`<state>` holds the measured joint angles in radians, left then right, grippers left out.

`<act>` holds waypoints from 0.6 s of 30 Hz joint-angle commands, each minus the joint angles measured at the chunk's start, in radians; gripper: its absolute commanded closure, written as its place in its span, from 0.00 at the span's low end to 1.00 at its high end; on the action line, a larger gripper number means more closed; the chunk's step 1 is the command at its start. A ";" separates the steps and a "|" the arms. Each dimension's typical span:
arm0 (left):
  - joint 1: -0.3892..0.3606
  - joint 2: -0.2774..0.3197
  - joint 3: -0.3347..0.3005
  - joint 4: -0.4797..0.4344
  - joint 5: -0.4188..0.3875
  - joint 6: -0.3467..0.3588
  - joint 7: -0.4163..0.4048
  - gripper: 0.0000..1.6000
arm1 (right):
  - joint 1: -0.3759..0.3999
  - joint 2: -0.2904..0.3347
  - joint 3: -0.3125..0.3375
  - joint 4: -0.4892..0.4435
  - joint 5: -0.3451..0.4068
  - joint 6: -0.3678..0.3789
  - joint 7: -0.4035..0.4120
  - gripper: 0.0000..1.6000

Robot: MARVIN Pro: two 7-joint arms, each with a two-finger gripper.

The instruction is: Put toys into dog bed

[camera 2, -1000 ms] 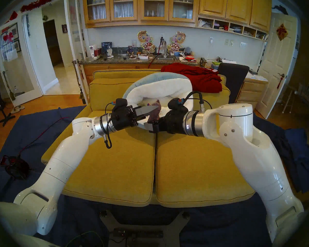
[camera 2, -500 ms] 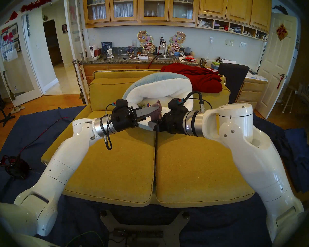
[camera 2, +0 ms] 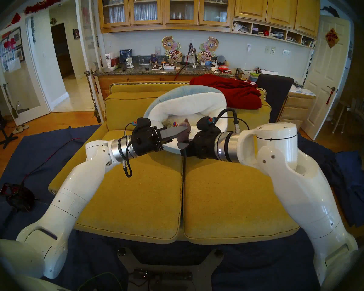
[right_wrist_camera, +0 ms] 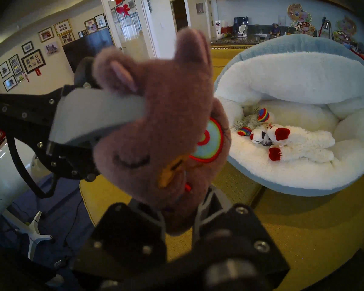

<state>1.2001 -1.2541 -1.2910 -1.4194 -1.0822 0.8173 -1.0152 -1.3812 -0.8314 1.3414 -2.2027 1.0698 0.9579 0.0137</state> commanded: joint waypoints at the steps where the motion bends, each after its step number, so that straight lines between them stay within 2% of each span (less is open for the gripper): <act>1: -0.029 0.022 0.011 -0.053 0.005 0.016 -0.031 0.00 | 0.013 0.003 0.025 -0.020 -0.001 -0.016 0.006 1.00; 5: -0.024 0.059 0.026 -0.097 0.051 -0.016 -0.009 0.00 | 0.010 0.004 0.029 -0.022 -0.005 -0.014 0.007 1.00; 10: -0.003 0.151 0.016 -0.178 0.136 -0.066 0.007 0.00 | 0.005 0.010 0.038 -0.019 -0.006 -0.012 0.009 1.00; 13: 0.024 0.197 -0.019 -0.200 0.172 -0.091 0.004 0.00 | 0.002 0.014 0.045 -0.017 -0.005 -0.011 0.010 1.00; 14: 0.034 0.188 -0.047 -0.201 0.187 -0.088 -0.002 0.00 | 0.002 0.015 0.047 -0.016 -0.005 -0.011 0.011 1.00; 15: 0.038 0.216 -0.051 -0.208 0.187 -0.102 -0.002 0.00 | 0.002 0.017 0.049 -0.015 -0.004 -0.010 0.011 1.00; 18: 0.052 0.232 -0.079 -0.219 0.213 -0.116 -0.007 0.00 | 0.001 0.020 0.055 -0.013 -0.003 -0.010 0.013 1.00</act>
<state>1.2239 -1.1209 -1.2928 -1.5839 -0.9099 0.7484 -1.0025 -1.4017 -0.8184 1.3563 -2.1964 1.0631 0.9605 0.0232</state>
